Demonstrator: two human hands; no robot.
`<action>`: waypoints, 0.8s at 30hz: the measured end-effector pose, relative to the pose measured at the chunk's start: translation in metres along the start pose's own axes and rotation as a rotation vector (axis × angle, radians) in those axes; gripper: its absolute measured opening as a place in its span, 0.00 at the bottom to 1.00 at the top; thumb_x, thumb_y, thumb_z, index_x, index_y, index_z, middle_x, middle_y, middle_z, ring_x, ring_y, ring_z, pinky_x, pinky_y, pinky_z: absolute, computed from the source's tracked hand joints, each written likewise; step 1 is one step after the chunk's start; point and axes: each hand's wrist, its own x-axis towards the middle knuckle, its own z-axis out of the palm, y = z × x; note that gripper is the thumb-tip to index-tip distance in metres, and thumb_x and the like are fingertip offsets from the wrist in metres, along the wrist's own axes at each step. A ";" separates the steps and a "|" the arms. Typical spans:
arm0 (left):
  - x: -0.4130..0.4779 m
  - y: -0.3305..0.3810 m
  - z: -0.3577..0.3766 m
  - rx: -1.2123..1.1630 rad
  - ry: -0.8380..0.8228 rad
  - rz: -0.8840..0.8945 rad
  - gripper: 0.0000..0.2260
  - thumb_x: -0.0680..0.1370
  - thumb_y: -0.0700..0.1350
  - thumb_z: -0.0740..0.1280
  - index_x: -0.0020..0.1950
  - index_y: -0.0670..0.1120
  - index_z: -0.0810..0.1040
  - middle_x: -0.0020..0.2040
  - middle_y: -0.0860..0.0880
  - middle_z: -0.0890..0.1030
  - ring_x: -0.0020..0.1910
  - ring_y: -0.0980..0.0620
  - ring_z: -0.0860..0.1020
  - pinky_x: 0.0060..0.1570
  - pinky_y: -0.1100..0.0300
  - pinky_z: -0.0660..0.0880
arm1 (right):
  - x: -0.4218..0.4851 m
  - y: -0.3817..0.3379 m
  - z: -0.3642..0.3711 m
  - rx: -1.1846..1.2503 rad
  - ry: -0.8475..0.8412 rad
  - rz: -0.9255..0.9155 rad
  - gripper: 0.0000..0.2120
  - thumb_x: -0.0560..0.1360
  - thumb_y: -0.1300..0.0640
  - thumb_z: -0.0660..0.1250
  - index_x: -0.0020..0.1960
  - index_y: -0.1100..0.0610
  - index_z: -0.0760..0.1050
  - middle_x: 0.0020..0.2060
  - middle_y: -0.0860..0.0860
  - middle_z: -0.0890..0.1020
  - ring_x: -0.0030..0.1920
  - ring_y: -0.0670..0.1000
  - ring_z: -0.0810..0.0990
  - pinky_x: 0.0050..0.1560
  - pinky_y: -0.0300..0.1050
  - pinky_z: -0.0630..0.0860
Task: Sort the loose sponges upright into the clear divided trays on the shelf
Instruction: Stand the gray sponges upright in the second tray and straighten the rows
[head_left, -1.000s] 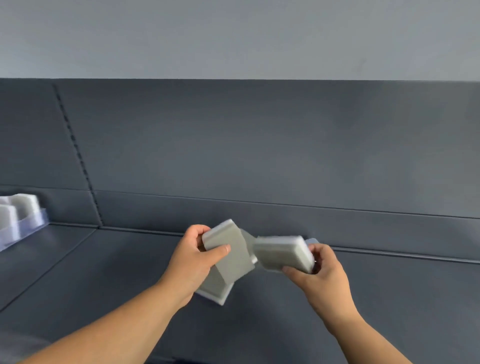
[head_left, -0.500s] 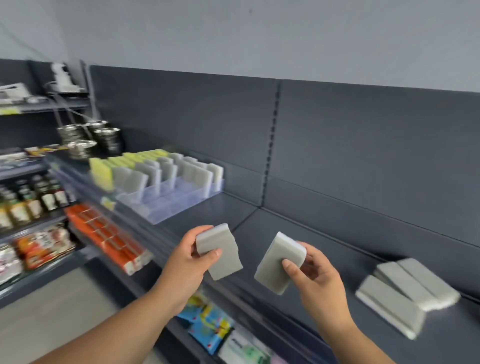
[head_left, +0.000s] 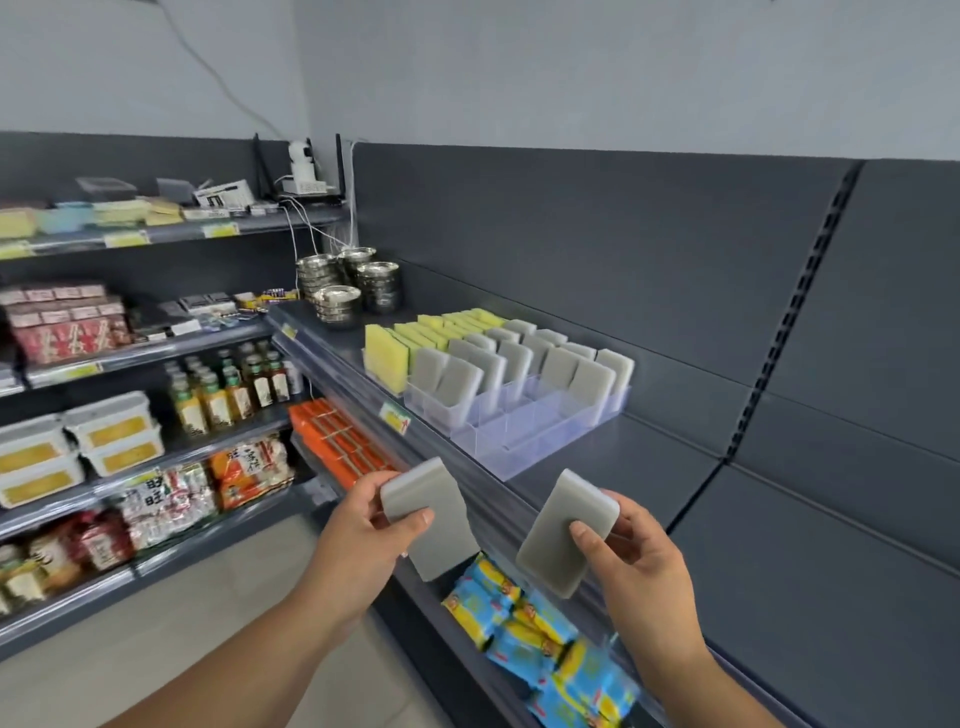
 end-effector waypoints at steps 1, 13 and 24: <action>0.010 0.000 0.000 0.001 -0.002 0.000 0.14 0.73 0.40 0.73 0.54 0.55 0.76 0.51 0.49 0.82 0.53 0.48 0.80 0.56 0.45 0.77 | 0.009 0.000 0.005 0.011 0.005 -0.004 0.13 0.72 0.58 0.73 0.53 0.44 0.79 0.44 0.44 0.84 0.47 0.44 0.82 0.42 0.35 0.76; 0.158 0.043 0.032 0.036 -0.054 0.123 0.17 0.73 0.40 0.72 0.56 0.57 0.75 0.52 0.52 0.82 0.53 0.53 0.79 0.50 0.58 0.76 | 0.156 -0.002 0.033 0.113 0.166 -0.033 0.15 0.73 0.55 0.71 0.58 0.45 0.75 0.46 0.46 0.83 0.46 0.45 0.82 0.41 0.36 0.73; 0.302 0.065 0.094 0.348 -0.358 0.342 0.19 0.71 0.48 0.71 0.59 0.63 0.74 0.54 0.54 0.80 0.53 0.52 0.79 0.52 0.54 0.78 | 0.210 0.006 0.031 0.037 0.418 0.002 0.14 0.74 0.55 0.71 0.56 0.44 0.75 0.46 0.44 0.84 0.47 0.44 0.83 0.42 0.35 0.73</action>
